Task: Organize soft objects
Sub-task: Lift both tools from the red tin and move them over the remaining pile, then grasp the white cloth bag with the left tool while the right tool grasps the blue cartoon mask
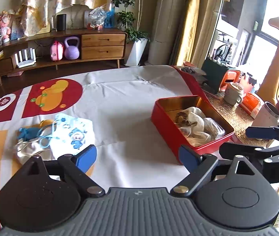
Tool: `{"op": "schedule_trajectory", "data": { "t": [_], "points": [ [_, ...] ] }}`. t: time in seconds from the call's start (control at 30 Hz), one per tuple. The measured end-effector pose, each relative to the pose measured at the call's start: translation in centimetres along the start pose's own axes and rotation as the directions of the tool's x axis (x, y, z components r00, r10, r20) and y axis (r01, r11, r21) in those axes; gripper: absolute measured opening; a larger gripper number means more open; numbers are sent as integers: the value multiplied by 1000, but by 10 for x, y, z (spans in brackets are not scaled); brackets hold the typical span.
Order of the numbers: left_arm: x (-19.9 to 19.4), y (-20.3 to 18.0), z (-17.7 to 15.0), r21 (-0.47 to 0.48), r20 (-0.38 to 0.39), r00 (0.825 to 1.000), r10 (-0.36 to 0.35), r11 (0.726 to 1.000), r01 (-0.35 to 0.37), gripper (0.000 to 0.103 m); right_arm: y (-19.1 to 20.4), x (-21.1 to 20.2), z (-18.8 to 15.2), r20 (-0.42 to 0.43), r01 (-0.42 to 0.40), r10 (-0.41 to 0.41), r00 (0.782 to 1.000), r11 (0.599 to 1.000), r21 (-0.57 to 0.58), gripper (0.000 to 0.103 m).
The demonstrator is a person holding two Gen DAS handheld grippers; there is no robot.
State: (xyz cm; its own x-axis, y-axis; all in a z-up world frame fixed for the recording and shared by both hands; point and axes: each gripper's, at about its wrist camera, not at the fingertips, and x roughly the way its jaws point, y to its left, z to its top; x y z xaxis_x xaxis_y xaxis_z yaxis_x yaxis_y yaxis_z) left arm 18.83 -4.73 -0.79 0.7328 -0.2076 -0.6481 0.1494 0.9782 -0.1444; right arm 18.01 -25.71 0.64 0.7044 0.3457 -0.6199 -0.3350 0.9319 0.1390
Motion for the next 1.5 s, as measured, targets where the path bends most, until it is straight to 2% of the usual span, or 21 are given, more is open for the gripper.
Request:
{"op": "schedule_trajectory", "data": {
  "t": [0.17, 0.33, 0.43, 0.57, 0.77, 0.9, 1.13, 1.3, 1.5],
  "points": [
    [-15, 23, -10, -25, 12, 1000, 21, 999, -20, 93, 22, 4, -2, 5, -32, 32, 999, 999, -14, 102],
    [-25, 48, -18, -48, 8, 1000, 26, 999, -25, 102, 43, 13, -5, -2, -64, 64, 998, 998, -17, 103],
    [-30, 62, -23, -55, 9, 999, 38, 998, -37, 102, 52, 20, -6, -15, -87, 86, 996, 996, -20, 103],
    [-32, 80, -31, -59, -6, 996, 89, 994, -89, 102, 63, 30, -7, -31, -125, 125, 992, 992, -14, 103],
    [-33, 119, -46, -132, -13, 999, 51, 990, -52, 102, 81, 46, -7, -55, -146, 143, 988, 989, -39, 103],
    [-30, 137, -57, -159, -11, 995, 97, 982, -98, 102, 91, 62, -6, -83, -151, 146, 986, 987, -52, 103],
    [-15, 146, -68, -186, -19, 995, 99, 977, -101, 102, 101, 94, 10, -121, -148, 136, 983, 985, -93, 102],
    [-3, 143, -74, -164, -22, 989, 144, 976, -145, 102, 111, 114, 23, -135, -164, 148, 980, 979, -118, 102],
    [14, 158, -69, -201, -19, 981, 192, 961, -192, 102, 124, 144, 35, -151, -183, 160, 976, 971, -156, 101]
  ]
}}
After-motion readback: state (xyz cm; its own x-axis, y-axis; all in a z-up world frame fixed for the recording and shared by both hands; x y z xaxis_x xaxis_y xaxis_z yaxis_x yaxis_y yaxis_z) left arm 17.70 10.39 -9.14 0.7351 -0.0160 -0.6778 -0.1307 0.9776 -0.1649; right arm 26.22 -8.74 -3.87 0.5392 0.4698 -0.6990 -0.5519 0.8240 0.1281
